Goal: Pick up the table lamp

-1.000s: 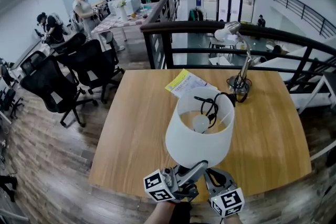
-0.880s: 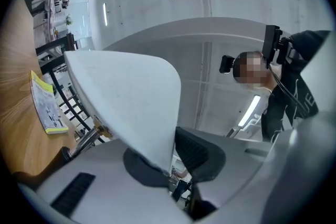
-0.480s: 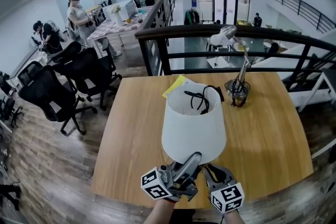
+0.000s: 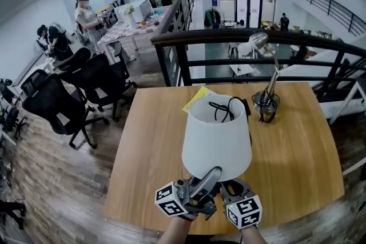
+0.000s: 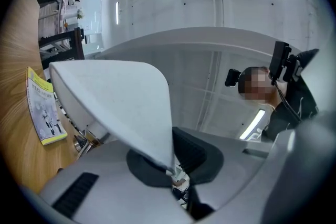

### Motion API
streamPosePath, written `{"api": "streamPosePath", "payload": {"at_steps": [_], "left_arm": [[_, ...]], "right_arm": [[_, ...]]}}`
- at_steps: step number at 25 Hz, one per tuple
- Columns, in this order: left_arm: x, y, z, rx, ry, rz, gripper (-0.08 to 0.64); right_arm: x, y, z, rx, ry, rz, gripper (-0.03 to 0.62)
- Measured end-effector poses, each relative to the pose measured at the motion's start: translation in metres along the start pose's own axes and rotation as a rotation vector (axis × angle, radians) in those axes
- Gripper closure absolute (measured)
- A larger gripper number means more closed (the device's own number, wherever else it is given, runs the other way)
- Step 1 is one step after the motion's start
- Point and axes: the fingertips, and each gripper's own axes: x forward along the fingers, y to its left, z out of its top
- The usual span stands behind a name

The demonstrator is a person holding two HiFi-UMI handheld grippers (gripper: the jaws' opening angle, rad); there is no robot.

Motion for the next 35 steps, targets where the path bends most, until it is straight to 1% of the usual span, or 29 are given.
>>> {"api": "streamPosePath", "payload": {"at_steps": [4, 6, 8, 22, 26, 30, 35], "left_arm": [[0.002, 0.009, 0.007, -0.016, 0.003, 0.0, 0.549], [0.004, 0.013, 0.011, -0.021, 0.003, 0.002, 0.549], [0.006, 0.016, 0.014, -0.026, 0.002, 0.002, 0.549], [0.007, 0.026, 0.026, -0.047, -0.017, 0.001, 0.549], [0.008, 0.025, 0.027, -0.041, -0.019, 0.005, 0.549], [0.008, 0.024, 0.029, -0.036, -0.028, 0.009, 0.548], [0.009, 0.019, 0.027, -0.037, -0.015, 0.0, 0.548]], "right_arm": [[0.017, -0.005, 0.003, 0.013, 0.024, -0.01, 0.531], [0.025, -0.005, 0.005, 0.017, 0.037, -0.001, 0.486], [0.032, -0.004, 0.007, 0.02, 0.045, 0.002, 0.472], [0.059, -0.007, 0.009, 0.051, 0.095, -0.013, 0.466], [0.06, -0.006, 0.01, 0.053, 0.091, -0.003, 0.466], [0.058, -0.006, 0.012, 0.034, 0.085, 0.004, 0.456], [0.058, -0.006, 0.011, 0.045, 0.066, -0.027, 0.456]]}}
